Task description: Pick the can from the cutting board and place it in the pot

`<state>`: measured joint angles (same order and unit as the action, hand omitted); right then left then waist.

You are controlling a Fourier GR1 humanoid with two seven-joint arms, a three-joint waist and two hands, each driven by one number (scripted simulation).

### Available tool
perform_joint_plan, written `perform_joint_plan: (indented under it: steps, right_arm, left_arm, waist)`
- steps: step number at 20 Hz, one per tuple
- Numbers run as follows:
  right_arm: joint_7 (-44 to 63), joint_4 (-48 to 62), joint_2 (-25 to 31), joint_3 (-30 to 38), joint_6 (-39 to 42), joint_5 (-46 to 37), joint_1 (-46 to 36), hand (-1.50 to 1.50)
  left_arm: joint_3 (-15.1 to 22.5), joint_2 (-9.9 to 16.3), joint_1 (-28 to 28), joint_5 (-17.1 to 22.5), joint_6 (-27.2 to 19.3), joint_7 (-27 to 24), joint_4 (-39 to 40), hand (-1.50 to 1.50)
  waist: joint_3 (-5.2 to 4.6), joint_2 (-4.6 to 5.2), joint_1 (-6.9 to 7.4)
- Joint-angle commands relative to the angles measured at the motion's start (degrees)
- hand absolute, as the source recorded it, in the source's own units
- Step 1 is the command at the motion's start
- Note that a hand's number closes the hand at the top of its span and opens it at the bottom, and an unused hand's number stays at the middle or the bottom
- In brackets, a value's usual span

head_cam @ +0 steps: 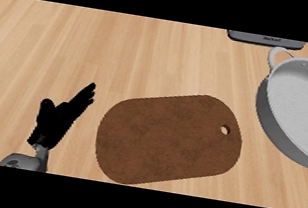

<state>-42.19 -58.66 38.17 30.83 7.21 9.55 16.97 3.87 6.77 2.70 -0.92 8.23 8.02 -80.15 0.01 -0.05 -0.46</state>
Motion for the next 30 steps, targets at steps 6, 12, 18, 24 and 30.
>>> perform_joint_plan:
  steps: [6,12,18,24,30]
  right_arm:
    - [13.92,-14.37,4.64,2.84,-5.3,-4.2,1.01,1.5]
    - [34.59,-29.68,8.67,0.89,-6.49,-6.09,-2.59,1.5]
    - [42.72,-23.05,12.22,-10.55,-7.14,-15.62,-16.79,1.5]
    - [48.16,-13.92,13.26,-19.28,-4.42,-22.39,-31.55,1.5]
    - [54.73,-9.19,15.9,-28.64,-5.75,-37.63,-36.33,1.5]
  left_arm:
    - [0.6,-0.23,-2.1,0.03,0.9,1.73,-3.67,0.0]
    - [-1.31,-0.33,2.0,0.8,1.56,1.07,2.02,0.0]
    - [-1.58,-1.44,7.33,-0.7,0.63,-0.04,7.53,0.0]
    - [-0.93,-1.21,3.67,-0.67,1.3,0.15,3.61,0.0]
    - [-1.93,0.68,4.82,1.08,3.83,1.55,2.07,0.0]
  waist:
    - [-0.05,-0.02,0.37]
    - [-0.12,0.03,0.17]
    - [-0.05,0.38,1.06]
    - [-0.01,0.35,1.73]
    - [-0.06,0.73,3.18]
